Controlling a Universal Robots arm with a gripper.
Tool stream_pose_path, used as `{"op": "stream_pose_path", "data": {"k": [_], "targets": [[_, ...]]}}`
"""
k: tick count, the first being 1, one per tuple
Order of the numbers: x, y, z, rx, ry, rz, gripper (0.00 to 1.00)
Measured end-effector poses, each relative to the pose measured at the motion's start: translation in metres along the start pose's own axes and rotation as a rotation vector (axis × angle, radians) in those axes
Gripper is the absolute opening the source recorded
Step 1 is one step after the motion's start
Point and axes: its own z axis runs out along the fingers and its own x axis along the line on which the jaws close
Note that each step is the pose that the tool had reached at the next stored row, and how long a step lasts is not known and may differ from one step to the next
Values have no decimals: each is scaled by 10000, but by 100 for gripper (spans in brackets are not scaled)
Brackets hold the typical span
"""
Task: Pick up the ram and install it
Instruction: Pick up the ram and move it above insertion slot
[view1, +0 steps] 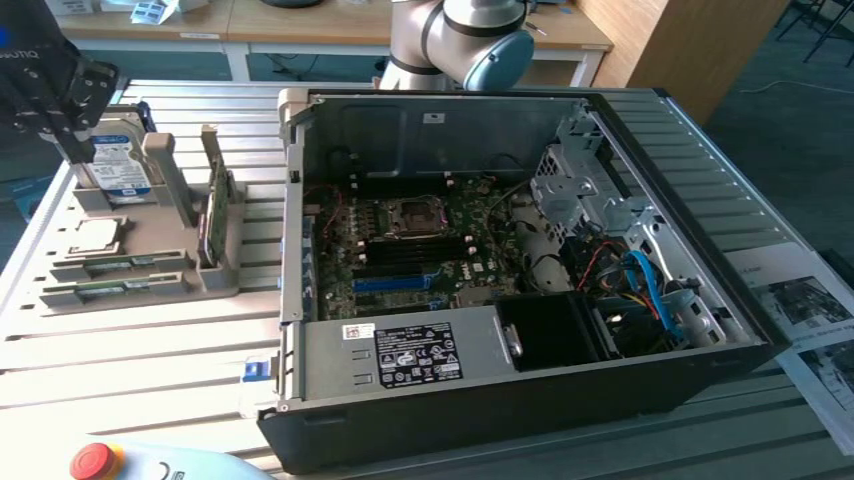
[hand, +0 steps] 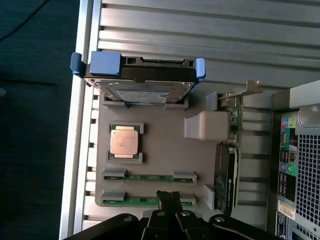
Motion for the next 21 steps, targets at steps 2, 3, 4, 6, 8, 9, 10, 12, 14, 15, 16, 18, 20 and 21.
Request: {"op": "stream_pose_path", "data": {"k": [2,3,4,6,8,9,10,12,14,15,16,18,20,21], "targets": [[0,0,0,-7,14,-309,10],[0,0,0,-10,22,-465,10],[0,0,0,-14,28,-622,10],[0,0,1,-22,43,-960,10],[0,0,1,-30,59,-1292,10],[0,0,1,-34,66,-1454,10],[0,0,1,-38,74,-1628,10],[0,0,2,-46,90,-1984,10],[0,0,3,-54,105,-2336,10],[0,0,3,-58,113,-2509,10],[0,0,3,-62,121,-2683,10],[0,0,3,-70,137,-3023,10],[0,0,3,-78,153,-3373,10],[0,0,3,-81,160,-3537,10]]}}
